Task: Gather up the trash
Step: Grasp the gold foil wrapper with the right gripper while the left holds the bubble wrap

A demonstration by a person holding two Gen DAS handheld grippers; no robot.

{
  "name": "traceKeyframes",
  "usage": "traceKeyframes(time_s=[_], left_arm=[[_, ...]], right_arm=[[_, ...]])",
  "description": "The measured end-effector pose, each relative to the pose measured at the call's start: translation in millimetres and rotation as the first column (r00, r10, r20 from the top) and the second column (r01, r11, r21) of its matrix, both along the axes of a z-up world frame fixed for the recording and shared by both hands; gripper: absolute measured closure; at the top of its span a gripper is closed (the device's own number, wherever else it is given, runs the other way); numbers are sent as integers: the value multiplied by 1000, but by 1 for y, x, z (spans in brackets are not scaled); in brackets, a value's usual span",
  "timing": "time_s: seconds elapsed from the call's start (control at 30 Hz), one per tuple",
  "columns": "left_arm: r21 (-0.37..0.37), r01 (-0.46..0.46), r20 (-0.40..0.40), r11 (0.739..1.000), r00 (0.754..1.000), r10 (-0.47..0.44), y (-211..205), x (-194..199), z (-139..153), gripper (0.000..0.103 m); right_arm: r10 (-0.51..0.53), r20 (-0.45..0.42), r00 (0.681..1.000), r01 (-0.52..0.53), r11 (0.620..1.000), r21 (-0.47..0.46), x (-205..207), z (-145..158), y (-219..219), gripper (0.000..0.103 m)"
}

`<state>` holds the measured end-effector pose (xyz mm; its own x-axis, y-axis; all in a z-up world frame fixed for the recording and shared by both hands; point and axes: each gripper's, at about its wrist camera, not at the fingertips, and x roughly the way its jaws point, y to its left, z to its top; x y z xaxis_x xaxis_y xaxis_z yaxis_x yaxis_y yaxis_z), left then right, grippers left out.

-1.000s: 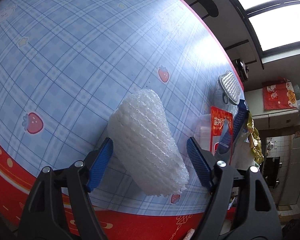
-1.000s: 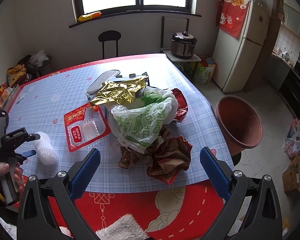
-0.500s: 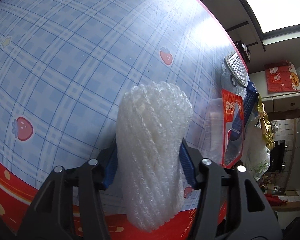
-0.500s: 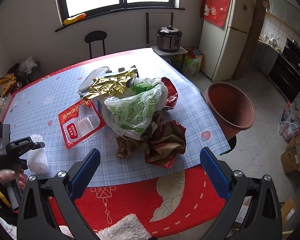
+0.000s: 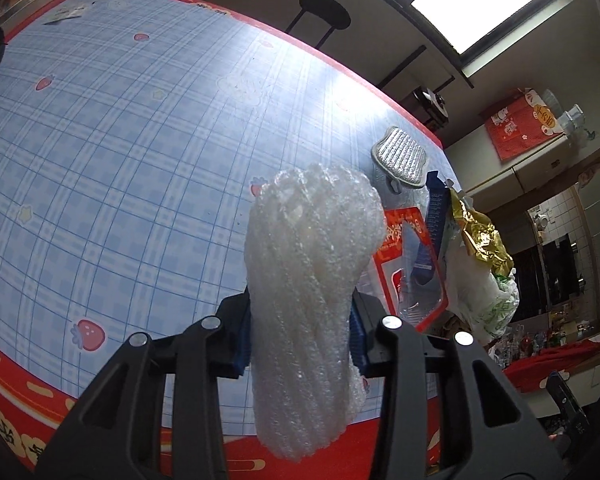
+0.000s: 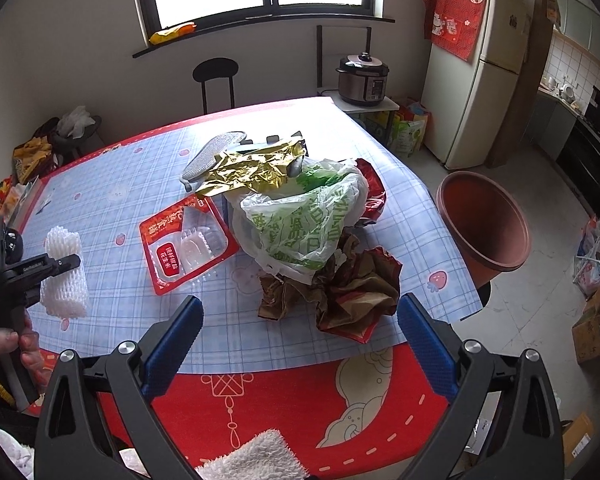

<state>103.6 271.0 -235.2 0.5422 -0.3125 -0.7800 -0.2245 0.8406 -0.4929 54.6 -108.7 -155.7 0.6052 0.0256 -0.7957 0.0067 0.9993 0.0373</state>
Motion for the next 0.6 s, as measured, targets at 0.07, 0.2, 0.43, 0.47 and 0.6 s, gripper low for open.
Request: traceKeyframes(time_s=[0.07, 0.2, 0.43, 0.47, 0.6], left_arm=[[-1, -1, 28, 1000, 1000, 1, -3, -4, 6, 63], [13, -7, 46, 1000, 999, 7, -7, -11, 14, 63], [34, -124, 75, 992, 990, 121, -4, -35, 34, 63], [38, -140, 79, 989, 987, 137, -6, -39, 37, 63], [63, -193, 89, 979, 978, 187, -14, -58, 49, 63]], right_arm=[[12, 9, 1000, -12, 1000, -4, 6, 4, -4, 15], [52, 60, 997, -53, 999, 3, 26, 13, -10, 23], [161, 102, 982, -168, 984, 62, 86, 0, -15, 34], [175, 102, 979, -182, 981, 69, 95, -3, -15, 35], [213, 99, 972, -223, 970, 99, 128, -16, -15, 36]])
